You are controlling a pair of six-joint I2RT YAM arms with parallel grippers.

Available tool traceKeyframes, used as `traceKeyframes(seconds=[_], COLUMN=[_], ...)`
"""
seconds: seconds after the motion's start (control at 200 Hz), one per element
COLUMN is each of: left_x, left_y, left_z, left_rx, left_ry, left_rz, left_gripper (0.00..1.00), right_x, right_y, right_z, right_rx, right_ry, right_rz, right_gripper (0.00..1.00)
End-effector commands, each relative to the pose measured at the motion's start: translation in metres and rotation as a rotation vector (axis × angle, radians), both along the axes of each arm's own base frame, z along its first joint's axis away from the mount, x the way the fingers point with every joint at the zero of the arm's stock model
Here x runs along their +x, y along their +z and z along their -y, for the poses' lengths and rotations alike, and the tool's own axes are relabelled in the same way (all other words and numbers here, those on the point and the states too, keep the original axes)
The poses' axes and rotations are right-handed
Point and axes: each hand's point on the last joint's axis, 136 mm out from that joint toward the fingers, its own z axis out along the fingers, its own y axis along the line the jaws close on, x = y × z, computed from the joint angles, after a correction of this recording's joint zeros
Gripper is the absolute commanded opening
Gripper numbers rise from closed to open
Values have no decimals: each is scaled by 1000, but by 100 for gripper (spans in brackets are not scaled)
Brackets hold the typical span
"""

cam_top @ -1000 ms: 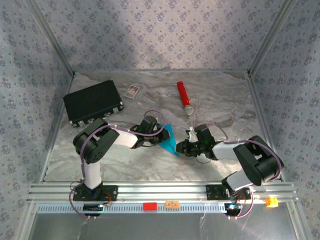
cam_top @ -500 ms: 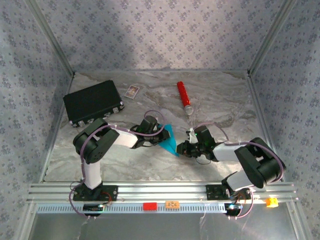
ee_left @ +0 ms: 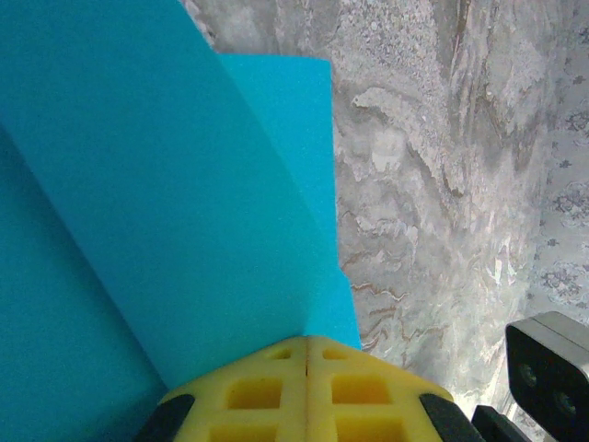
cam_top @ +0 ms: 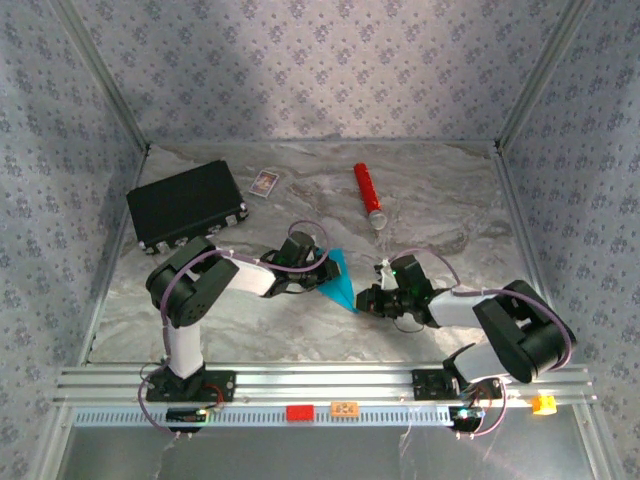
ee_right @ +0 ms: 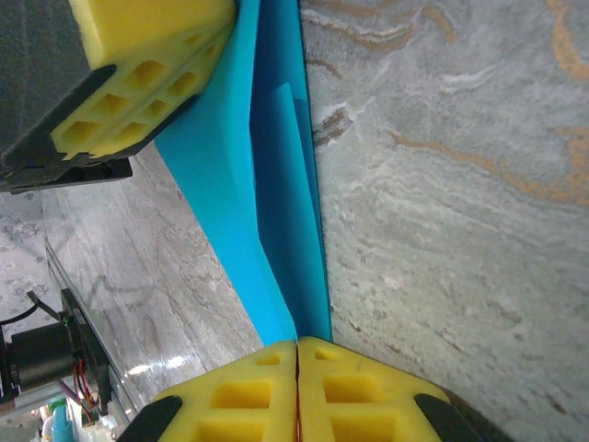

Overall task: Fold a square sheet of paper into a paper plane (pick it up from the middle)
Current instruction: Fourth fold the wing at the center of the table.

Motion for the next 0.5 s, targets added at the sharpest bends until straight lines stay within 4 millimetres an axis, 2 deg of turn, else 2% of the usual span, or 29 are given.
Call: traceKeyframes(seconds=[0.0, 0.11, 0.32, 0.495], left_x=[-4, -4, -5, -6], left_y=[-26, -26, -28, -28], left_z=[-14, -15, -13, -15], left_rx=[65, 66, 61, 63], left_ry=[25, 26, 22, 23], left_rz=[-53, -53, -56, -55], left_gripper=[0, 0, 0, 0], right_x=[-39, -44, -47, -47], right_y=[-32, -32, -33, -32], right_z=[22, 25, 28, 32], right_rx=[-112, -107, -119, -138], right_ry=[-7, -18, -16, -28], right_rz=[-170, -172, -169, -169], right_gripper=[14, 15, 7, 11])
